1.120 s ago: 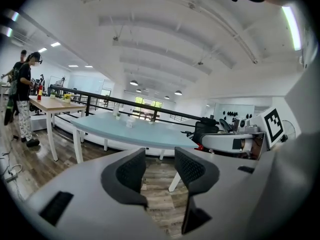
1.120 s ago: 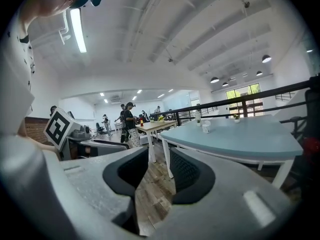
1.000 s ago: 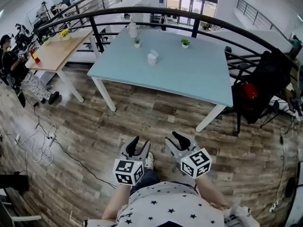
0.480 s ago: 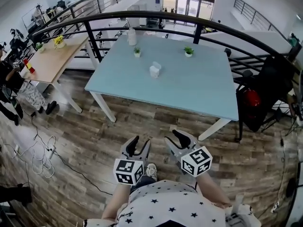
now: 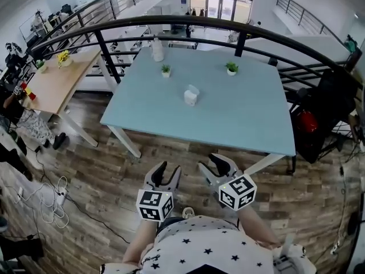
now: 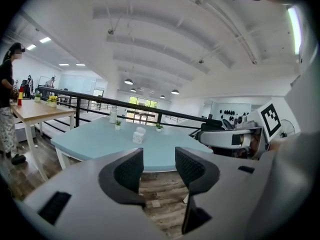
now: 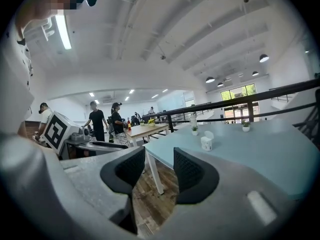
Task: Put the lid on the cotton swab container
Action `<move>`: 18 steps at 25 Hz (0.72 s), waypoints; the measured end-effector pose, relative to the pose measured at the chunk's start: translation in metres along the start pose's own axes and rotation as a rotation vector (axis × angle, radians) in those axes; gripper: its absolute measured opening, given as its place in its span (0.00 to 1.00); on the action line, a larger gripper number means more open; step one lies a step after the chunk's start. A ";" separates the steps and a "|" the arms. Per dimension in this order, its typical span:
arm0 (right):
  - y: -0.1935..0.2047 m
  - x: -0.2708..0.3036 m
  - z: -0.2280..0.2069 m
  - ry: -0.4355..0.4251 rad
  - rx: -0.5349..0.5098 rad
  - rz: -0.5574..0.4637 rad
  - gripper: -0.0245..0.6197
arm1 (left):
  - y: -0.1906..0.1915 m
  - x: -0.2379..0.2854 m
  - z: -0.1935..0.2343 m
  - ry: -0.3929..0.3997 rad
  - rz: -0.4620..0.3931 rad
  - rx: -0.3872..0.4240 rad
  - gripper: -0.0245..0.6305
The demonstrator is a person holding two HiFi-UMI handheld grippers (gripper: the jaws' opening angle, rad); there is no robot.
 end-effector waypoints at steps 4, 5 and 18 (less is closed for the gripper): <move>-0.004 0.026 -0.009 0.007 -0.003 0.001 0.29 | -0.007 0.019 0.022 0.007 -0.001 0.002 0.31; -0.006 0.031 -0.011 0.009 -0.003 0.000 0.29 | -0.009 0.023 0.026 0.009 0.000 0.003 0.31; -0.021 0.063 -0.035 0.045 -0.005 0.010 0.29 | -0.022 0.059 0.055 0.017 0.007 -0.017 0.31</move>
Point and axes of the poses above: the fingertips, and each gripper's own axes: x forward along the fingers, z to its left, y out of its underside, the point moved 10 cm from there along -x, backward along the fingers, and after that the axes turned 3 degrees about -z, right-handed, at the moved point
